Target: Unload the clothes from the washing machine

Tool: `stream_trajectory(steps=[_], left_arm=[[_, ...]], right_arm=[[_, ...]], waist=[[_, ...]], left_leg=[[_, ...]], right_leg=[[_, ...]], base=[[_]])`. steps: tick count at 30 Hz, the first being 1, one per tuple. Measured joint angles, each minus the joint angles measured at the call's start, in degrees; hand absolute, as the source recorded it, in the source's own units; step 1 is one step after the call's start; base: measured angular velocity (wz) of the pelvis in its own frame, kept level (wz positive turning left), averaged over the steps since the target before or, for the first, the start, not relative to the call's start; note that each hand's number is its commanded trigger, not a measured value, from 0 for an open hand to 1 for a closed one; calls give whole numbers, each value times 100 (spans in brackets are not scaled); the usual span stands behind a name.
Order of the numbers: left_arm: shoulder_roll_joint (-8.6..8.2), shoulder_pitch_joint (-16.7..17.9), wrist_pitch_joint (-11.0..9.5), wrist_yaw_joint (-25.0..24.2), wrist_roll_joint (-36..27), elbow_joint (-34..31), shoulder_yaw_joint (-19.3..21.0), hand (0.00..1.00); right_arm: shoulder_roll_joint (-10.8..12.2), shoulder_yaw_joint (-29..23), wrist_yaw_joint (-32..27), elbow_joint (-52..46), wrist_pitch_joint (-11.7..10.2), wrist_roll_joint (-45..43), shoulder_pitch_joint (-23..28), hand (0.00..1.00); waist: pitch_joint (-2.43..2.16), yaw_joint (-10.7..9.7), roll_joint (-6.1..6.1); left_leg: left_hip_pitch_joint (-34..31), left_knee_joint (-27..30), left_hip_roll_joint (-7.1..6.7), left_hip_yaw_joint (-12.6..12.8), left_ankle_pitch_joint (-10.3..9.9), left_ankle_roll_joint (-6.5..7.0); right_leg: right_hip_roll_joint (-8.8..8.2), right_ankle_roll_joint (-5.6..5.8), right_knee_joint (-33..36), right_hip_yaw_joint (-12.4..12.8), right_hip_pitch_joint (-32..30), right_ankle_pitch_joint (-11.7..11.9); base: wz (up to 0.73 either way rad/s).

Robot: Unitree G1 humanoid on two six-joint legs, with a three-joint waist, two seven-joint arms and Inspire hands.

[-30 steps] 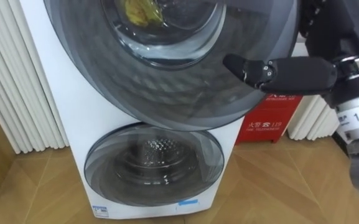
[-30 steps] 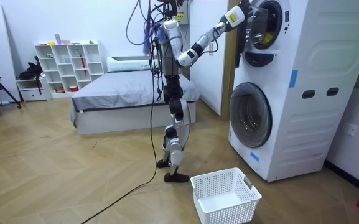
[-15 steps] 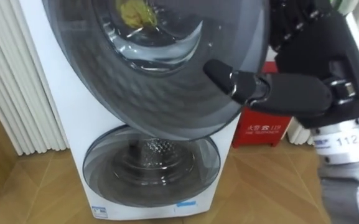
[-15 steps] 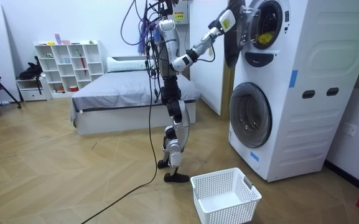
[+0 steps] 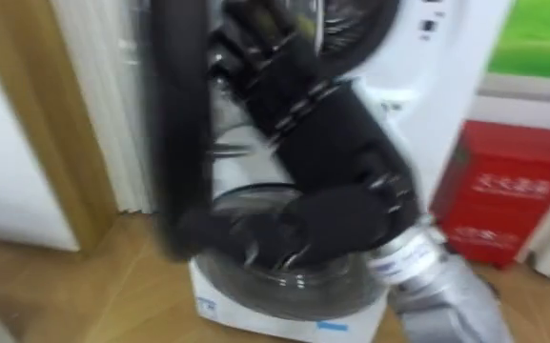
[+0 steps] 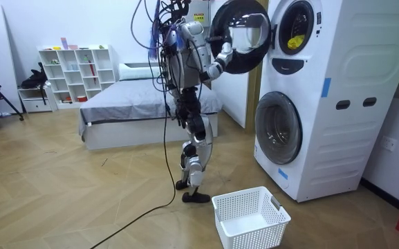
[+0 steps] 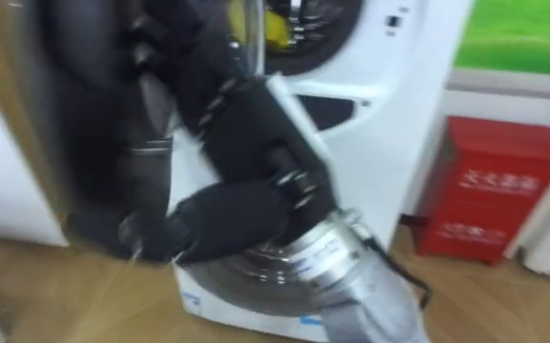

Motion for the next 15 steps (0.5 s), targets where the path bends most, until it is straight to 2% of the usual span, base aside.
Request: stream_trajectory(steps=[2, 6, 13, 15], left_arm=[[-11, 1, -4, -1, -2, 6, 2, 0], [-23, -4, -13, 0, -25, 9, 23, 0], [-22, -32, -232, 1, -179, 3, 34, 0], [-24, -32, -234, 1, -177, 4, 45, 0]], right_arm=[[-103, 243, 307, 7, 241, -188, -29, 0], [-105, 261, 549, 7, 254, -323, -102, 0], [-112, 261, 573, 7, 251, -360, -138, 0], [-117, 261, 579, 7, 251, -365, -138, 0]], waist=[[21, 141, -45], [70, 225, -108], [84, 198, -87], [96, 205, -67]], left_leg=[[-17, -6, -1, 0, -2, -2], [-50, -2, -14, -52, -14, 17], [-21, -26, -92, -102, -38, 59], [5, -61, -100, -94, -45, 69]], right_leg=[[-7, -19, -15, -61, 11, -1], [-48, -50, -28, -189, 58, 16], [-75, 31, -99, -180, 97, -26], [-74, 47, -106, -137, 95, -31]], base=[[17], [12], [3], [-2]])
